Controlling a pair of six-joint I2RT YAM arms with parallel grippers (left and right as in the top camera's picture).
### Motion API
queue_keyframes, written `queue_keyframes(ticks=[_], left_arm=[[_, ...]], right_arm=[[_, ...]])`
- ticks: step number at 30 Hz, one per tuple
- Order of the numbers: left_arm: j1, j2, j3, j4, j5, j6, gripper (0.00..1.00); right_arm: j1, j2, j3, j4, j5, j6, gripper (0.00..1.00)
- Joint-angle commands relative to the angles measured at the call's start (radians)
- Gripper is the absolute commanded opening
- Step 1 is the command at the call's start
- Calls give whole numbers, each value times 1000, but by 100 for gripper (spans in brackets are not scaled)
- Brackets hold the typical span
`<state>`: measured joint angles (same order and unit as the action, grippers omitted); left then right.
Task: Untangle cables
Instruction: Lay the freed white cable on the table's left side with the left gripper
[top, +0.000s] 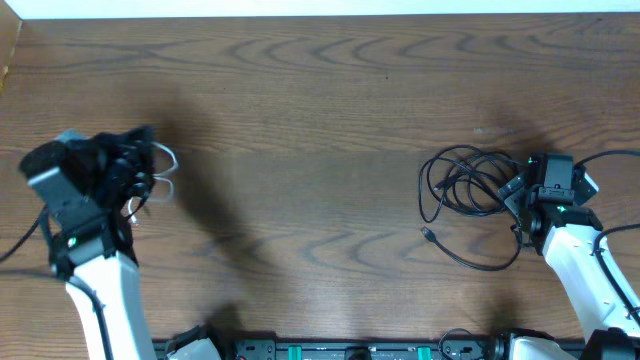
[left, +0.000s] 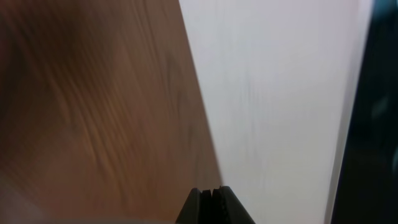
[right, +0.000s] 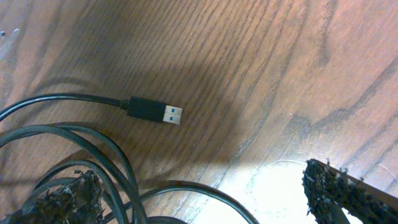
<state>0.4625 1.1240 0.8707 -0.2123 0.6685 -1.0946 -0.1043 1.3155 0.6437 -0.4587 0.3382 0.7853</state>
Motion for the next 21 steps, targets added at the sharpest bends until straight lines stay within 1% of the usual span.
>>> queue_keyframes(ticks=[1,2,5,6,10,12,13,14,18,19,21], left_arm=[[-68,61,18,2,186,201,8],[-92,79,18,-9,187,230,7],[-148,119,18,-7,174,237,8],[-168,130,18,19,175,238,8],[-269,148,18,275,273,295,8],[-306,147,18,361,272,313,8],[-320,147,18,381,248,317,8],[-331,147,18,378,209,315,8],[-380,148,18,345,140,320,8],[-388,148,18,327,113,338,8],[-390,148,18,266,2,386,8]], right_arm=[[-6,-4,2,2,-8,21,99],[-6,-4,2,2,-10,21,99],[-6,-4,2,1,-20,21,99],[-6,-4,2,1,-25,21,99],[-5,-4,2,2,-46,21,99],[-5,-4,2,2,-46,16,99],[-5,-4,2,2,-46,8,99],[-5,-4,2,2,-46,2,99],[-5,-4,2,2,-64,3,99],[-5,-4,2,2,-64,3,99],[-5,-4,2,2,-64,2,99]])
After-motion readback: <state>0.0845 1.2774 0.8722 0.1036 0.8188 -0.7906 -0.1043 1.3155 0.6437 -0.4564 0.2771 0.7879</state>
